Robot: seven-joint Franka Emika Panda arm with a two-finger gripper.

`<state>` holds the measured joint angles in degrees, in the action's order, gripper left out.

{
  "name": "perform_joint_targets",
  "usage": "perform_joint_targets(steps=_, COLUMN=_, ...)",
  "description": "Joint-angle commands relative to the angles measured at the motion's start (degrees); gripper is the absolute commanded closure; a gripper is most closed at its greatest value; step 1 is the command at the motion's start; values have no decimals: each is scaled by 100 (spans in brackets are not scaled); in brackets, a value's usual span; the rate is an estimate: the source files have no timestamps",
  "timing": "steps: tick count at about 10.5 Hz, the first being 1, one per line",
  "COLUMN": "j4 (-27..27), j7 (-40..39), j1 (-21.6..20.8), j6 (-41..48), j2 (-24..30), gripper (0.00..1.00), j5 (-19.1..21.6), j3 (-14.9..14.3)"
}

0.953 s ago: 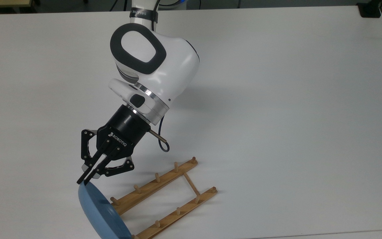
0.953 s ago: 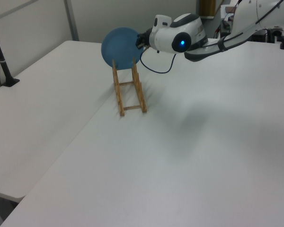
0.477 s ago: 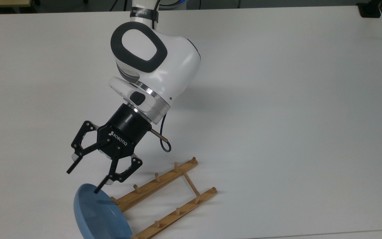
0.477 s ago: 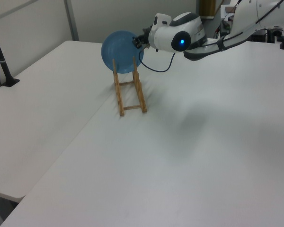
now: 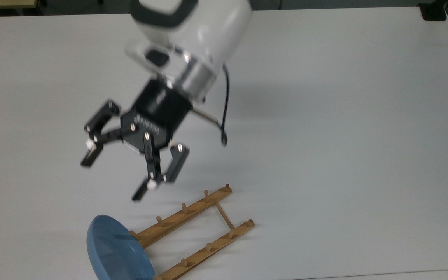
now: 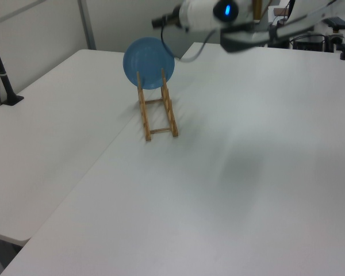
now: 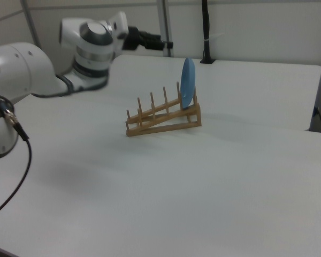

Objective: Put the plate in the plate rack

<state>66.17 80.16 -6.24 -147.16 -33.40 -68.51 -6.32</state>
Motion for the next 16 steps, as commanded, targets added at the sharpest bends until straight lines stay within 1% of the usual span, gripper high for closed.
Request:
perform_joint_targets(steps=1, j4=809, j7=-1191, j1=139, j6=1570, j2=1166, gripper=0, j5=2132, j3=857)
perform_joint_targets(steps=2, j4=940, j7=-1509, j1=210, j6=2177, j2=1438, gripper=0, j5=2923, j3=1104)
perform_joint_targets(steps=3, j4=1090, j7=-1677, j1=237, j6=2792, j2=1728, gripper=0, j5=3592, j3=1272)
perform_joint_targets(steps=5, j4=1423, j7=-1688, j1=228, j6=3935, j2=2291, gripper=0, j5=4640, j3=1527)
perform_joint_targets(steps=7, j4=1687, j7=-1688, j1=237, j6=4894, j2=2783, gripper=0, j5=5703, j3=1572)
perform_joint_targets(steps=8, j4=1845, j7=-1679, j1=228, j6=5212, j2=2995, gripper=0, j5=6091, j3=1572)
perform_joint_targets(steps=9, j4=2091, j7=-1688, j1=211, j6=5432, j2=3179, gripper=0, j5=6347, j3=1572)
perform_joint_targets(steps=10, j4=2441, j7=-1766, j1=184, j6=5539, j2=3425, gripper=0, j5=6472, j3=1572)
perform_joint_targets(steps=11, j4=2845, j7=-2158, j1=175, j6=5531, j2=3758, gripper=0, j5=6595, j3=1572)
perform_joint_targets(steps=12, j4=3153, j7=-2745, j1=184, j6=5479, j2=4057, gripper=0, j5=6770, j3=1563)
perform_joint_targets(steps=14, j4=3297, j7=-4045, j1=306, j6=5470, j2=4227, gripper=0, j5=6833, j3=1511)
perform_joint_targets(steps=15, j4=3323, j7=-4765, j1=673, j6=5418, j2=4253, gripper=0, j5=7051, j3=1502)
perform_joint_targets(steps=16, j4=3315, j7=-5573, j1=894, j6=5374, j2=4254, gripper=0, j5=7279, j3=1502)
